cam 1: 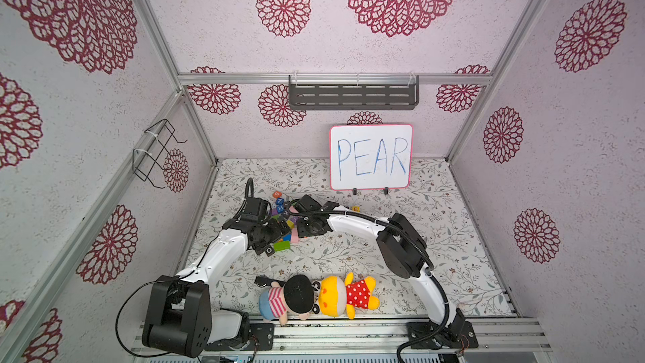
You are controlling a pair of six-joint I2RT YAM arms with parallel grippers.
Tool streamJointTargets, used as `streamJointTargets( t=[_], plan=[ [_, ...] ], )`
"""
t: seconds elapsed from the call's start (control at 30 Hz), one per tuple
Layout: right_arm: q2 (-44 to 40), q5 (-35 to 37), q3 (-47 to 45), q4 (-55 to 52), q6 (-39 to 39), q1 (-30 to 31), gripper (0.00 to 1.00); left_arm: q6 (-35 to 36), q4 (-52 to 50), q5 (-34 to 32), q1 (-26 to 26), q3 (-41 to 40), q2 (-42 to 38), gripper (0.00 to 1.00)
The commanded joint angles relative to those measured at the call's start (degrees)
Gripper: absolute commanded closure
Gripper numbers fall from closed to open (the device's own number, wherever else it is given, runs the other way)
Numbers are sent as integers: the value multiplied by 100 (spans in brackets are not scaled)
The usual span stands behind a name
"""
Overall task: Spell the uppercase word “pear” with letter blocks
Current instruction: Pick up the letter block from the center of the board.
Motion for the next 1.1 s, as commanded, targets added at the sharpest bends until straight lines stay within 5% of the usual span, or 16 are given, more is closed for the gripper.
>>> streamJointTargets(
  t=[0.0,1.07],
  plan=[
    [58,276,158,-406,-126,44,47,35,144,62,52,-95,-95,2],
    [546,62,835,-431,-113,186,71,-18,322,150,72,-197,-73,2]
  ],
)
